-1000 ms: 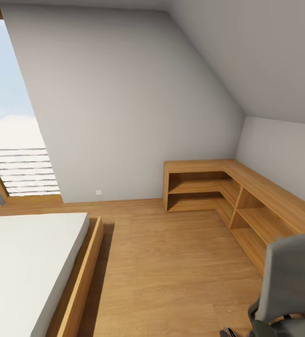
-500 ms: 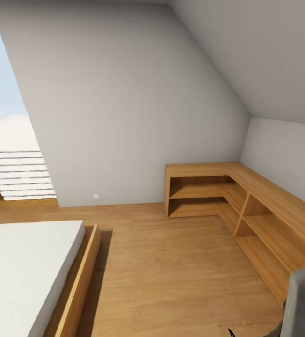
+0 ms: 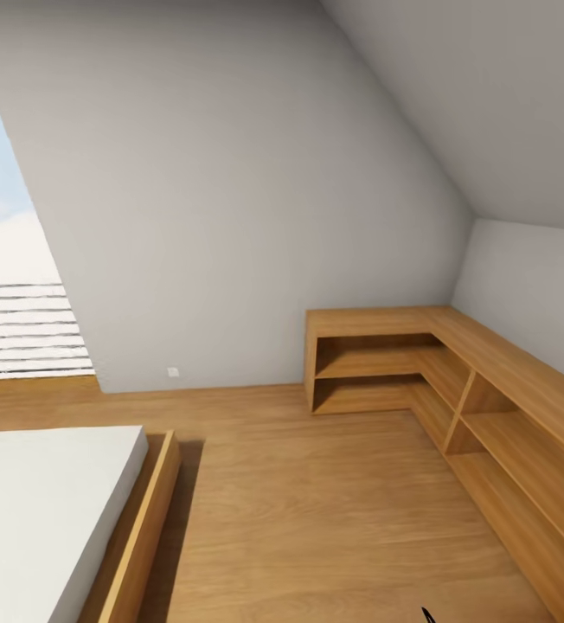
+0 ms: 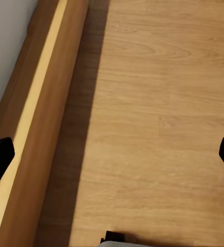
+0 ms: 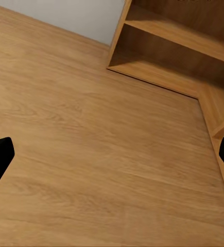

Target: In the bedroom, organize the workspace by keeping the computer under the desk, ensuring the monitor is on the desk, placing the keyboard on the desk next to the monitor, placing the mouse on the desk next to the keyboard, moving the folder from the swivel chair onto the desk next to the mouse, stacking the notebook on top of the folder with the pen on top of the notebook, and positioning the swivel chair next to the desk.

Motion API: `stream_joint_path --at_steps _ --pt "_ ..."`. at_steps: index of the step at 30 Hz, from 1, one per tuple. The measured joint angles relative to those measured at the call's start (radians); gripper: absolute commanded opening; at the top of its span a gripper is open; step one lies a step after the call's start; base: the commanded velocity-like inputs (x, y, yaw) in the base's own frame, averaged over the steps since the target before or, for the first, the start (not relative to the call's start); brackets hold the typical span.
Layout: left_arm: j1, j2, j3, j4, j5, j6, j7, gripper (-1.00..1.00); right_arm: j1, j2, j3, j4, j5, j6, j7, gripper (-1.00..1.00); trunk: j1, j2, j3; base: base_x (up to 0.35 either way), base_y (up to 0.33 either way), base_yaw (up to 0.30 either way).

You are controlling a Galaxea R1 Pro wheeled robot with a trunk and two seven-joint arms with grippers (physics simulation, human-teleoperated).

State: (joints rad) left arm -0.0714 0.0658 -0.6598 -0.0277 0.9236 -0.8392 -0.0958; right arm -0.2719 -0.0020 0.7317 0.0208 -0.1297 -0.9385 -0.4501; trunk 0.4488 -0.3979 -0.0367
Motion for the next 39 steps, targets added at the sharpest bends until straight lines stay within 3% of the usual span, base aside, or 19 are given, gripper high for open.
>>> stream_joint_path --at_steps 39 --pt "0.0 -0.002 0.0 0.0 -0.001 -0.003 -0.003 1.0 0.0 -0.002 -0.003 0.0 -0.002 0.001 0.001 1.0 0.0 0.0 0.0 0.331 0.0 0.0"
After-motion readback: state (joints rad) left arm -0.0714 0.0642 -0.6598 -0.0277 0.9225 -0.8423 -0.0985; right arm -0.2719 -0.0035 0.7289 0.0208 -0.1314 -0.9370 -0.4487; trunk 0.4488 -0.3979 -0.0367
